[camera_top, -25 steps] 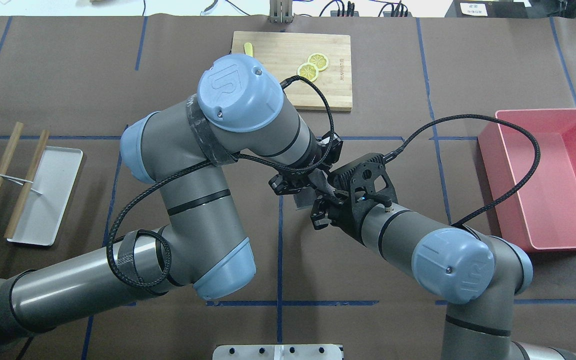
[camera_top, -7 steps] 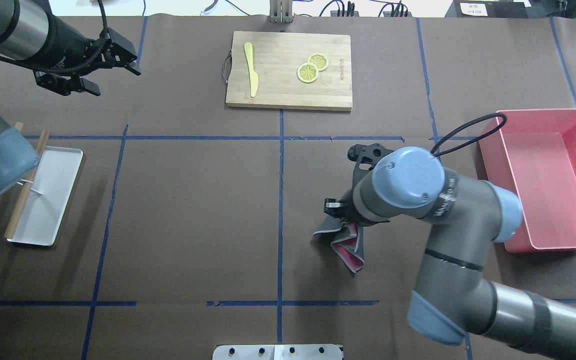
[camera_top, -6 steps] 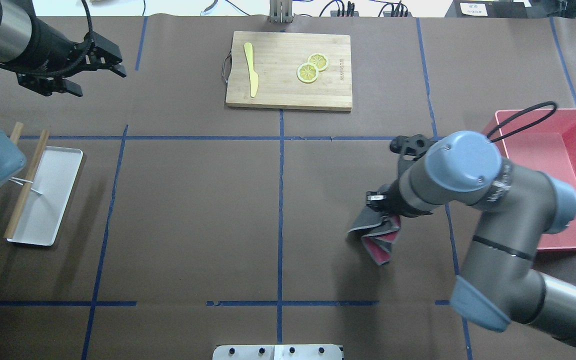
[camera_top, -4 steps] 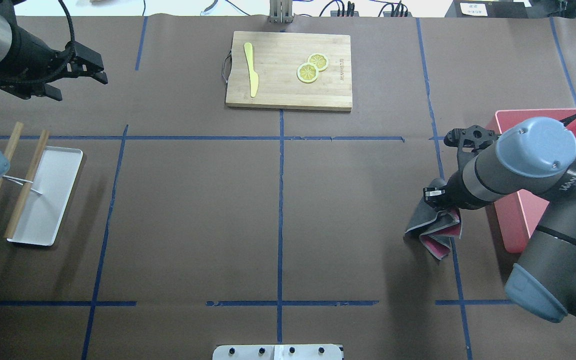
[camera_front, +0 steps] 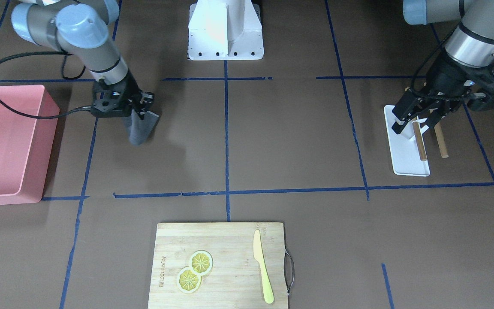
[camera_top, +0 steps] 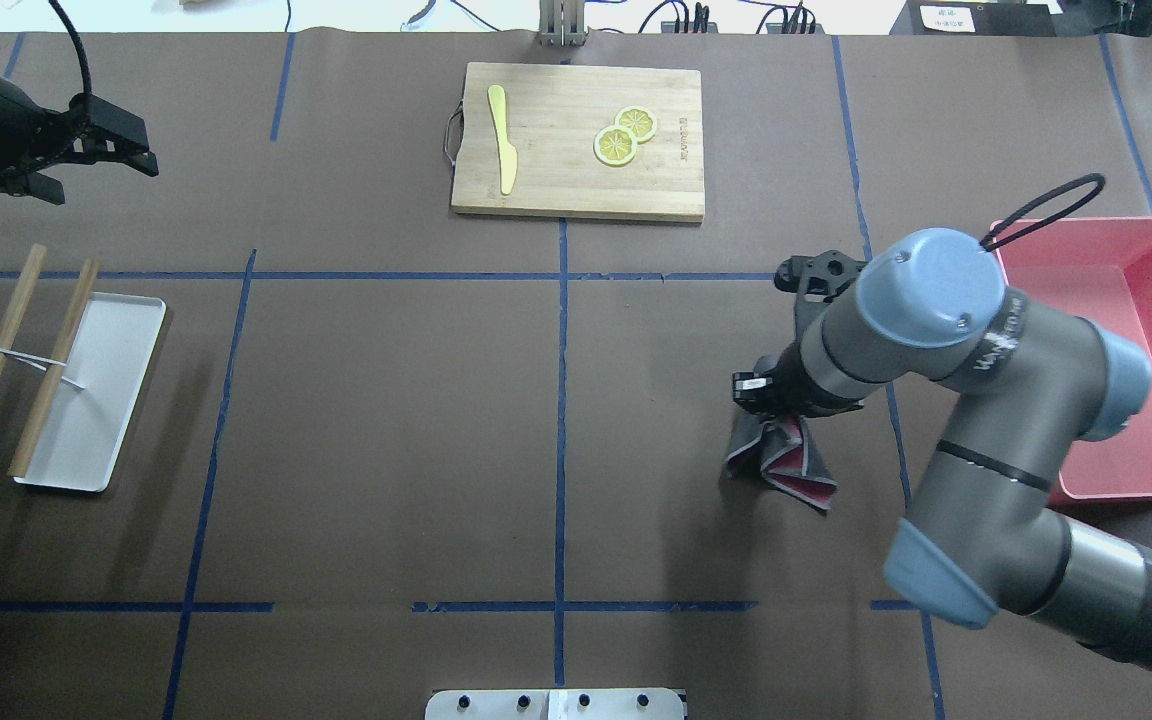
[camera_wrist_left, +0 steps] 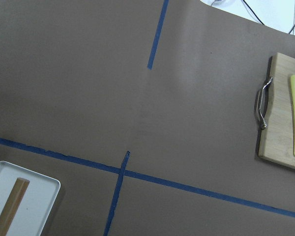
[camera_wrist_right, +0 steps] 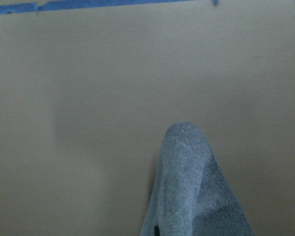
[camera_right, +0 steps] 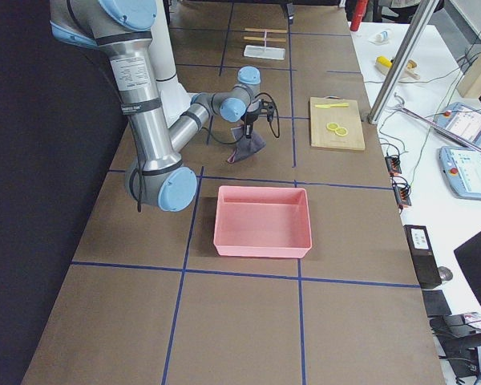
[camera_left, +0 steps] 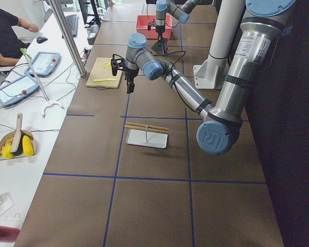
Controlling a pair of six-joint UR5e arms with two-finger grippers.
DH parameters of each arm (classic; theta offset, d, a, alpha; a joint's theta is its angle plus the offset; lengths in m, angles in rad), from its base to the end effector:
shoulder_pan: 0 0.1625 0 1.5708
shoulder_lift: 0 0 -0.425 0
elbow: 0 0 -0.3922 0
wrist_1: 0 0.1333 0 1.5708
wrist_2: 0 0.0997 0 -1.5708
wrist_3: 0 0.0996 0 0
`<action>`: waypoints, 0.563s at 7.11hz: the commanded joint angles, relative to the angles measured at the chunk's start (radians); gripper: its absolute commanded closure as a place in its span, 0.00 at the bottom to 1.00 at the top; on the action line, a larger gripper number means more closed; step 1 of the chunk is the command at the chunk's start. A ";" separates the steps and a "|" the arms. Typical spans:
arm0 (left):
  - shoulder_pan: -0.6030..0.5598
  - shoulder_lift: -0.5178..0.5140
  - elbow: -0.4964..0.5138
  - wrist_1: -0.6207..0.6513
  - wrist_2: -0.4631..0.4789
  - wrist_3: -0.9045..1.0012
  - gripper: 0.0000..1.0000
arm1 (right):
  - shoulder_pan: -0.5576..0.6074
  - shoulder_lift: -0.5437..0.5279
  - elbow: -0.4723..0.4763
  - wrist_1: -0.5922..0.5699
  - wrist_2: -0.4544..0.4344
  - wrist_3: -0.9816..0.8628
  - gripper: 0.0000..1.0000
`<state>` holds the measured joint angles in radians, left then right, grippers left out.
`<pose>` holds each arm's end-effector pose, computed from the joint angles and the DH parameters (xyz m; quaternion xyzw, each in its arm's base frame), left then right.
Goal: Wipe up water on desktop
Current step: 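Wipe the cloth across the table surface with the right gripper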
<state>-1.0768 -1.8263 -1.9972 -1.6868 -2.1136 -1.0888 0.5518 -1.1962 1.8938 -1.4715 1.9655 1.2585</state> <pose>0.1852 -0.5165 0.3147 0.0873 0.4398 -0.1606 0.8793 -0.4539 -0.3910 0.2990 -0.0048 -0.4212 0.0324 0.9064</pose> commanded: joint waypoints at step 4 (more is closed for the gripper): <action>-0.032 0.111 -0.069 -0.001 -0.020 0.078 0.01 | -0.057 0.062 -0.047 0.014 -0.053 0.058 0.99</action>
<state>-1.1073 -1.7374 -2.0513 -1.6869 -2.1333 -1.0132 0.4641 -1.0853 1.8384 -1.4661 1.9041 1.3634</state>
